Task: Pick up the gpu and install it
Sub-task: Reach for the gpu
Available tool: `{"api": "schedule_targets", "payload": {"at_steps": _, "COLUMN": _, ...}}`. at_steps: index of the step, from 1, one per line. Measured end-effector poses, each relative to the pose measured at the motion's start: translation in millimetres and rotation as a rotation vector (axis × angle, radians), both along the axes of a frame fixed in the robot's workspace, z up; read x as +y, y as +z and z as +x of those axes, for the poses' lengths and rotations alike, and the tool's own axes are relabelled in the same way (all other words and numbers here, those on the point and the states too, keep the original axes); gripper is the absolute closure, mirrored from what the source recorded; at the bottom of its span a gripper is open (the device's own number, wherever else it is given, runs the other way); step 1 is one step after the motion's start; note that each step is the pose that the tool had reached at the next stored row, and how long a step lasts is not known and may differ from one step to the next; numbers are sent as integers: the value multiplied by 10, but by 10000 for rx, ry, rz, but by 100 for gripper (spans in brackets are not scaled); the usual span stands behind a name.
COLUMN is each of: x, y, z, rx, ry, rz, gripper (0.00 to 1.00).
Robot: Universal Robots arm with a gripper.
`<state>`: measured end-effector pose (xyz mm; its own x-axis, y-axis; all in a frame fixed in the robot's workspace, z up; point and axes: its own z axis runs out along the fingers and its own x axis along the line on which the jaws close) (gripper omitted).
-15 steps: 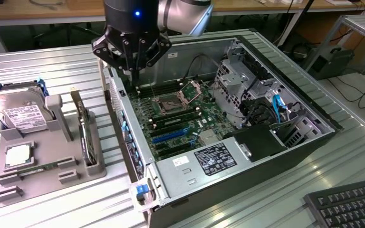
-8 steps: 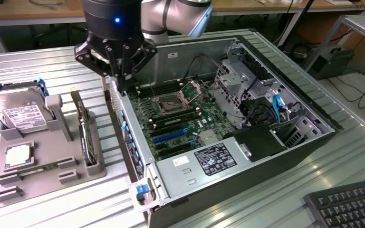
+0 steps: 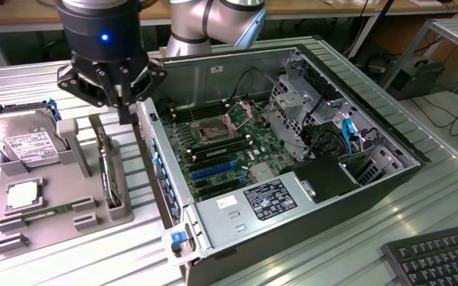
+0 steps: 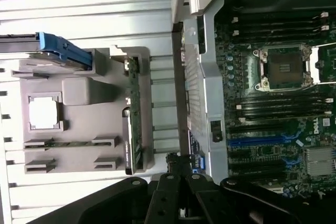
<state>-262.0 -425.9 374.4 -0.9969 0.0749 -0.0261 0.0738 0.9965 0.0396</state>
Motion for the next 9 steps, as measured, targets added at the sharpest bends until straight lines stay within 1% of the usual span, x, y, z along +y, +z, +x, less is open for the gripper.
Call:
{"api": "schedule_targets", "payload": {"at_steps": 3, "x": 0, "y": -53, "z": -137, "rx": 1, "ry": -2, "rz": -1, "gripper": 89}}
{"api": "schedule_targets", "payload": {"at_steps": 4, "x": 4, "y": -90, "z": -228, "rx": 0, "ry": 0, "rz": 0, "gripper": 89}}
{"api": "schedule_targets", "payload": {"at_steps": 5, "x": 9, "y": -109, "z": -273, "rx": 0, "ry": 2, "rz": 0, "gripper": 89}}
{"api": "schedule_targets", "payload": {"at_steps": 7, "x": 24, "y": -146, "z": -353, "rx": 0, "ry": 9, "rz": 0, "gripper": 89}}
{"api": "schedule_targets", "payload": {"at_steps": 9, "x": 48, "y": -192, "z": -425, "rx": -3, "ry": 32, "rz": -1, "gripper": 89}}
